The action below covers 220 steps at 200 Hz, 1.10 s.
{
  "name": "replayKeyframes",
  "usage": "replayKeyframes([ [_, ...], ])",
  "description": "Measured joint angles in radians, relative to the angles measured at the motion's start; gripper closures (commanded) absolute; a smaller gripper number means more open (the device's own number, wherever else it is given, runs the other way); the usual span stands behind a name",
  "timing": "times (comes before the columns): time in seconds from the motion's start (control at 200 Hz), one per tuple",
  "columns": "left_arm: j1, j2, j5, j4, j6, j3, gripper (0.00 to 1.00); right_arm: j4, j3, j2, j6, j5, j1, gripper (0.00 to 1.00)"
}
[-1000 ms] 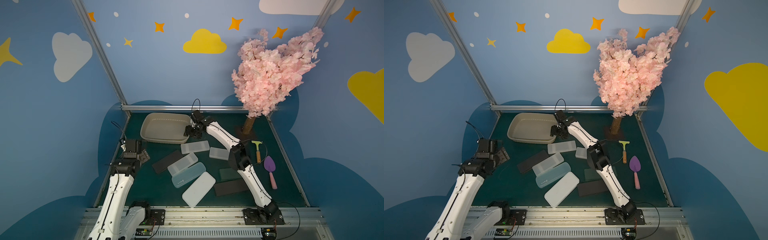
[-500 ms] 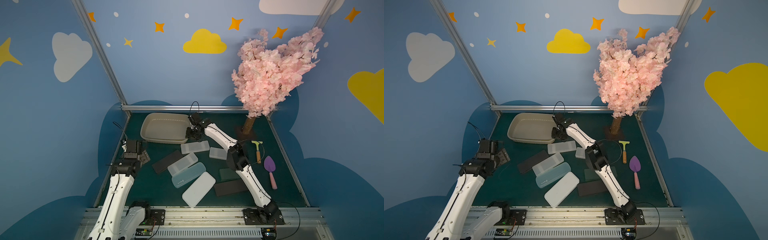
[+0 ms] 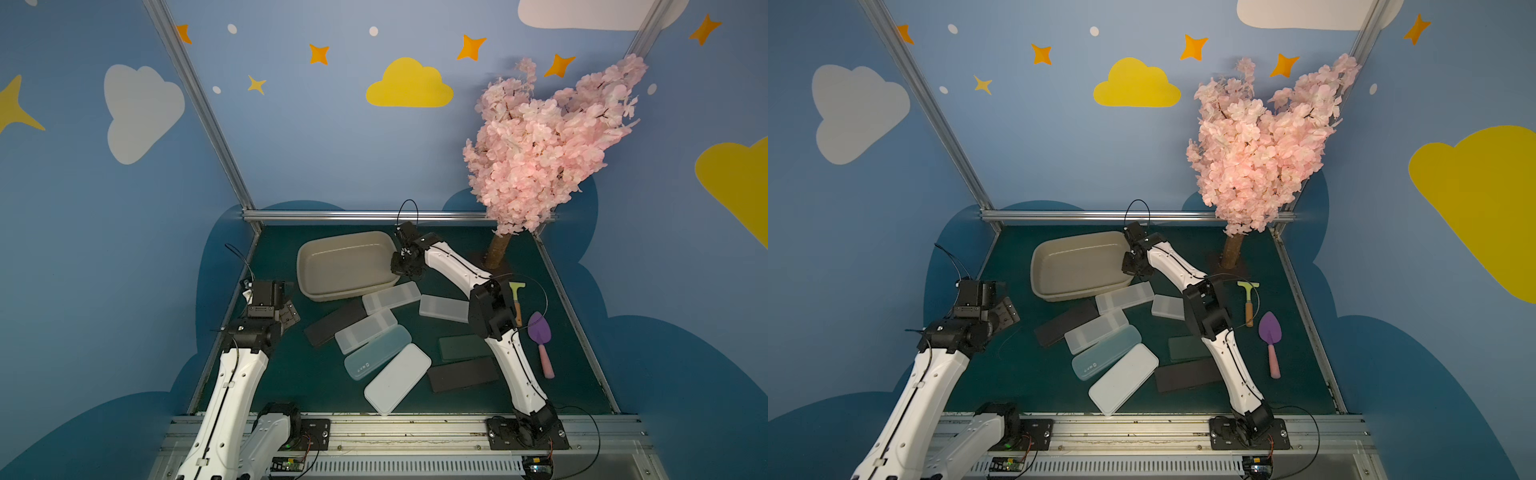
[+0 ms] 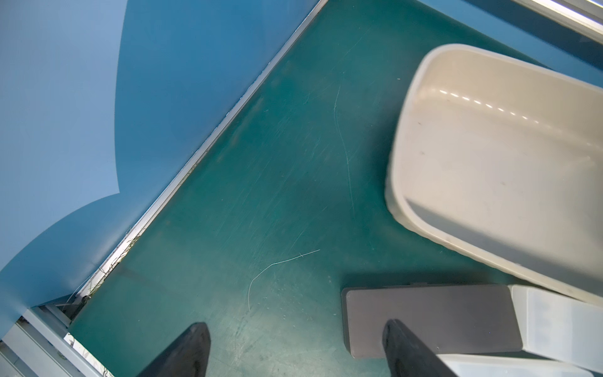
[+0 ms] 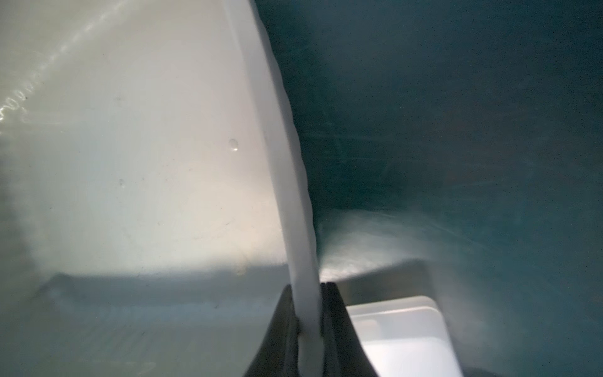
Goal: Put the pencil case into the storage box
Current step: Move the storage box to the center of the board.
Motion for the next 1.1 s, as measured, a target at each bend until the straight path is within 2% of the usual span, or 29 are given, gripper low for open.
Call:
replayKeyframes([
  [0.315,0.0,0.0,0.02,0.001,-0.041,-0.012,0.13,-0.01,-0.235,-0.157,-0.019,0.054,-0.108,0.94],
  [0.811,-0.035,-0.006,0.06,-0.001,-0.042,-0.038,0.14,-0.01,-0.425,-0.3,-0.056,0.113,-0.147,0.95],
  [0.956,-0.063,0.012,0.075,0.0,-0.024,-0.039,0.13,-0.009,-0.436,-0.31,-0.067,0.12,-0.151,0.85],
  [1.101,-0.085,0.029,0.097,0.01,-0.002,-0.04,0.1,-0.021,-0.442,-0.311,-0.093,0.119,-0.151,0.59],
])
